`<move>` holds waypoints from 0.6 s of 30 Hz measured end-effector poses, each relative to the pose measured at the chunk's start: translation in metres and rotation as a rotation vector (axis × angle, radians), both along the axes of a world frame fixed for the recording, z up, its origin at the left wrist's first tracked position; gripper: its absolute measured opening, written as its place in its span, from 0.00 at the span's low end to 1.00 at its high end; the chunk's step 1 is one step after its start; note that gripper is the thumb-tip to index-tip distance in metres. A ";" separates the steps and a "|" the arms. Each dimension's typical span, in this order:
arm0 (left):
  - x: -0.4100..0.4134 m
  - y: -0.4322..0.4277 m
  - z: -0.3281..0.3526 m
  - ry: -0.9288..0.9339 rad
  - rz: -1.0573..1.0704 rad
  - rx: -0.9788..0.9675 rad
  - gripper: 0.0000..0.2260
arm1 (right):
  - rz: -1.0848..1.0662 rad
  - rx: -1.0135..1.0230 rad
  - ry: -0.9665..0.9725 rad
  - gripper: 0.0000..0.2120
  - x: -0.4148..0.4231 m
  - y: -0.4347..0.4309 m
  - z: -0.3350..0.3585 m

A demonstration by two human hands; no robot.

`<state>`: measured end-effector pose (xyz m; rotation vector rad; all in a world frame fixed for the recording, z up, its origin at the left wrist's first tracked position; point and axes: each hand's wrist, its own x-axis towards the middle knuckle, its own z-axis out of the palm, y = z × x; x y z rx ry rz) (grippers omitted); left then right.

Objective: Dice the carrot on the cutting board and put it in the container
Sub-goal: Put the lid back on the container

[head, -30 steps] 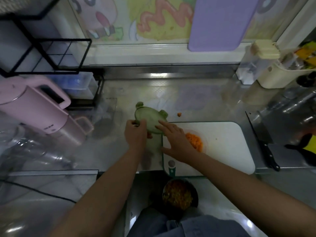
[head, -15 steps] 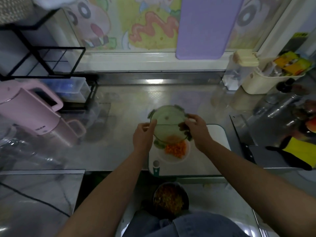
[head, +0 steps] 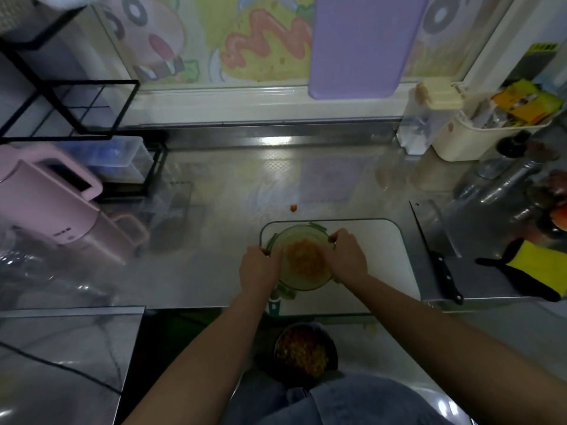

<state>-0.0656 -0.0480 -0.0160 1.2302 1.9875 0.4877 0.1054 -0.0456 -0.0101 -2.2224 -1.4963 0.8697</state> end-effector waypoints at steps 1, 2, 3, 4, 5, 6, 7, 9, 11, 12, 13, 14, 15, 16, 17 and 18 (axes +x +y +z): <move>-0.001 0.000 -0.001 0.005 -0.003 -0.009 0.19 | 0.020 -0.002 -0.044 0.20 0.000 0.000 -0.001; -0.002 0.000 -0.002 0.000 -0.006 -0.013 0.18 | 0.030 0.014 -0.050 0.20 0.001 -0.001 -0.003; -0.003 0.000 -0.005 -0.012 -0.010 -0.010 0.17 | 0.031 0.035 -0.021 0.20 0.002 -0.002 -0.006; -0.005 0.001 -0.007 -0.022 -0.015 -0.005 0.17 | 0.029 0.051 0.019 0.19 0.004 -0.004 -0.009; -0.005 0.001 -0.009 -0.029 -0.024 -0.001 0.17 | 0.027 0.055 0.052 0.18 0.005 -0.005 -0.011; -0.005 0.000 -0.009 -0.030 -0.032 0.002 0.17 | 0.026 0.050 0.077 0.18 0.006 -0.005 -0.012; -0.004 -0.001 -0.009 -0.018 -0.034 0.010 0.18 | 0.029 0.041 0.093 0.18 0.007 -0.004 -0.013; 0.000 -0.003 -0.007 0.085 -0.042 0.083 0.20 | 0.056 0.067 0.080 0.19 0.007 -0.003 -0.013; 0.005 -0.001 -0.006 0.267 -0.121 0.224 0.21 | 0.146 0.228 -0.014 0.19 0.004 -0.002 -0.012; 0.008 0.002 -0.006 0.353 -0.214 0.279 0.22 | 0.225 0.313 -0.081 0.21 0.002 -0.001 -0.011; 0.011 0.005 -0.007 0.434 -0.336 0.300 0.23 | 0.322 0.354 -0.149 0.24 -0.001 0.000 -0.011; 0.013 0.008 -0.008 0.507 -0.459 0.291 0.25 | 0.426 0.358 -0.209 0.29 -0.004 0.001 -0.012; 0.016 0.010 -0.010 0.558 -0.554 0.273 0.26 | 0.520 0.328 -0.263 0.32 -0.007 0.001 -0.015; 0.019 0.011 -0.010 0.590 -0.610 0.259 0.26 | 0.593 0.285 -0.317 0.33 -0.009 0.001 -0.019; 0.022 0.011 -0.014 0.611 -0.645 0.251 0.26 | 0.633 0.261 -0.361 0.32 -0.010 0.002 -0.024; 0.025 0.011 -0.017 0.623 -0.667 0.249 0.25 | 0.647 0.264 -0.398 0.31 -0.011 0.002 -0.029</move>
